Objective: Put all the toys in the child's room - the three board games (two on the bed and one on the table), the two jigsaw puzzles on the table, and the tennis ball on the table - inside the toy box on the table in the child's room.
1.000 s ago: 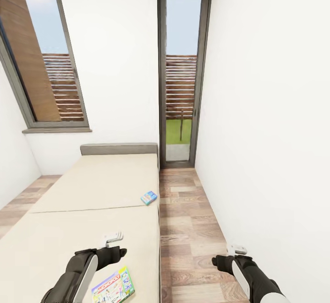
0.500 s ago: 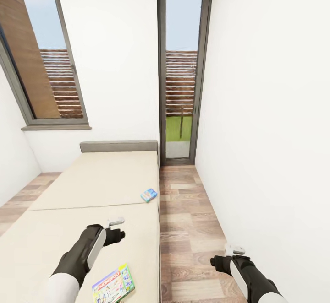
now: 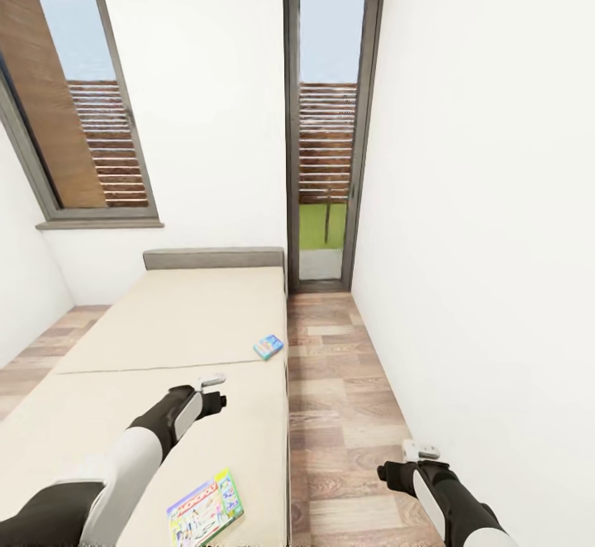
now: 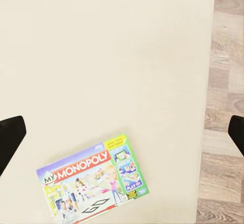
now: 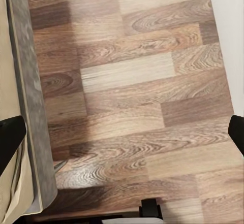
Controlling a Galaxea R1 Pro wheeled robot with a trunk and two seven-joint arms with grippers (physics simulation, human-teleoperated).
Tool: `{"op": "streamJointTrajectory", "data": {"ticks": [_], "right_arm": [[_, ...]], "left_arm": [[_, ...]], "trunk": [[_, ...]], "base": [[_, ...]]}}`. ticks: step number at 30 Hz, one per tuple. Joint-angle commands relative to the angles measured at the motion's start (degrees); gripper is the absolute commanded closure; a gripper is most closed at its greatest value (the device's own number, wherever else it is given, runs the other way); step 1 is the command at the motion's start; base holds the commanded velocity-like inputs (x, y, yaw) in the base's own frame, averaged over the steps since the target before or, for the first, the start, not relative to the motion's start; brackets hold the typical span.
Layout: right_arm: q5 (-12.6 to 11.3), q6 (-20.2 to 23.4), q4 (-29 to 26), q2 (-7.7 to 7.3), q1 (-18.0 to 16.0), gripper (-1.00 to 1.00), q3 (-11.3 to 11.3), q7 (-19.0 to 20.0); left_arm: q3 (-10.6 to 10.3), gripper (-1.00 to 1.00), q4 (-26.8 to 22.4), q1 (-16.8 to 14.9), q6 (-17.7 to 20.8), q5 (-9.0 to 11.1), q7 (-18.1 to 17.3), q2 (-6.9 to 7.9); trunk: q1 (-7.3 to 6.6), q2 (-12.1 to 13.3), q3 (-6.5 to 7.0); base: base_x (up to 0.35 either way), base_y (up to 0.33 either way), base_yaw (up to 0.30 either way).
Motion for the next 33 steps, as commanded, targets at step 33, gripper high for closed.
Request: {"op": "streamJointTrajectory", "data": {"ticks": [33], "right_arm": [[-0.3, 1.3, -0.4, 0.44, -0.7, -1.0, -0.1, 0.5]], "left_arm": [[-0.5, -1.0, 1.0, -0.8, -1.0, 0.4, 0.9, 0.4]], "trunk": [[0.03, -0.1, -3.27]], "base": [[0.0, 0.0, 0.0]]}}
